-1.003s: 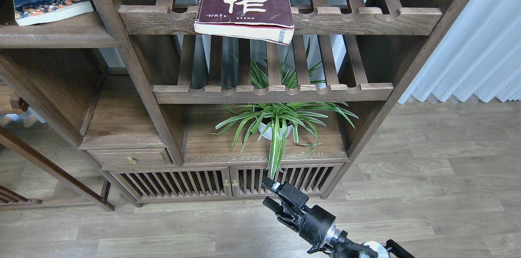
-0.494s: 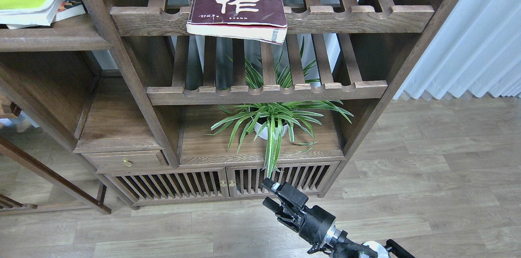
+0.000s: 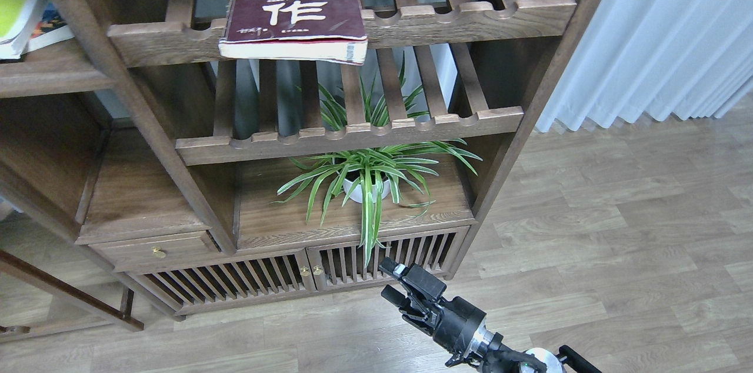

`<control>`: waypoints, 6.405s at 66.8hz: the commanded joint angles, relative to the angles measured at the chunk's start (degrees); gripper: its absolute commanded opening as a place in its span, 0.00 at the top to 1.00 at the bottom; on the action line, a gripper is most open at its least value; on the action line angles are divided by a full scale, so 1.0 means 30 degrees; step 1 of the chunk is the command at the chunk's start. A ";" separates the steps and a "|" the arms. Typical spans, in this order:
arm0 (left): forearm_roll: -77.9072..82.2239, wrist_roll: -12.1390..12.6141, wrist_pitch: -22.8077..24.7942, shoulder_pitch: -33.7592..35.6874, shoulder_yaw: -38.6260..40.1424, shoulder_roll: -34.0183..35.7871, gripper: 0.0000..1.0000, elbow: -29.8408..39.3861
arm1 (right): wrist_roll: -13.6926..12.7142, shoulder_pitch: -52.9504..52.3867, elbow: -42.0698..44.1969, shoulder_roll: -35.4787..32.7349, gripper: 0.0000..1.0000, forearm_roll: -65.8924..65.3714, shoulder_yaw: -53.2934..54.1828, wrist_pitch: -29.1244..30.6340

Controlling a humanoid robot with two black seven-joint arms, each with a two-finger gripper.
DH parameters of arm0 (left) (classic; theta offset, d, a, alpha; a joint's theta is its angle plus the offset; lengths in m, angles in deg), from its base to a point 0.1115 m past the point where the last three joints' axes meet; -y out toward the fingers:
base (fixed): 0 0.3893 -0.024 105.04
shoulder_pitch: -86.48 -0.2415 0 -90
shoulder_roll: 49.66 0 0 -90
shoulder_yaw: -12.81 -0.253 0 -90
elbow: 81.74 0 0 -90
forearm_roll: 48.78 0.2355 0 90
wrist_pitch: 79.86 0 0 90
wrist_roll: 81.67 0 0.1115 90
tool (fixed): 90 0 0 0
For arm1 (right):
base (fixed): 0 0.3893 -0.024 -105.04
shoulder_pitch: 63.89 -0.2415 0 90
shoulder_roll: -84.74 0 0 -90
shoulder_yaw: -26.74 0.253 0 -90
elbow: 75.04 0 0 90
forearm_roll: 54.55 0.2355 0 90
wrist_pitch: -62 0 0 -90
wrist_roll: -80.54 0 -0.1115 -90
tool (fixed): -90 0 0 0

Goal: Organize books on shelf

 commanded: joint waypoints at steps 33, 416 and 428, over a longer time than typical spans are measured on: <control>0.3593 0.0007 0.0001 0.2801 -0.0093 -0.1561 0.01 0.1670 | -0.0002 0.0592 -0.0226 0.0002 0.00 0.0065 0.0000 0.0000; -0.8416 -0.3760 0.0001 -1.4600 -0.5981 -1.4365 0.01 0.0000 | -0.0002 -1.0394 -1.0216 0.0002 1.00 -0.3040 0.3515 -0.8719; -0.8445 -0.3761 0.0001 -1.4600 -0.5952 -1.4365 0.01 0.0000 | -0.0002 -0.9164 -1.0919 0.0002 1.00 -0.1869 0.4453 -0.7078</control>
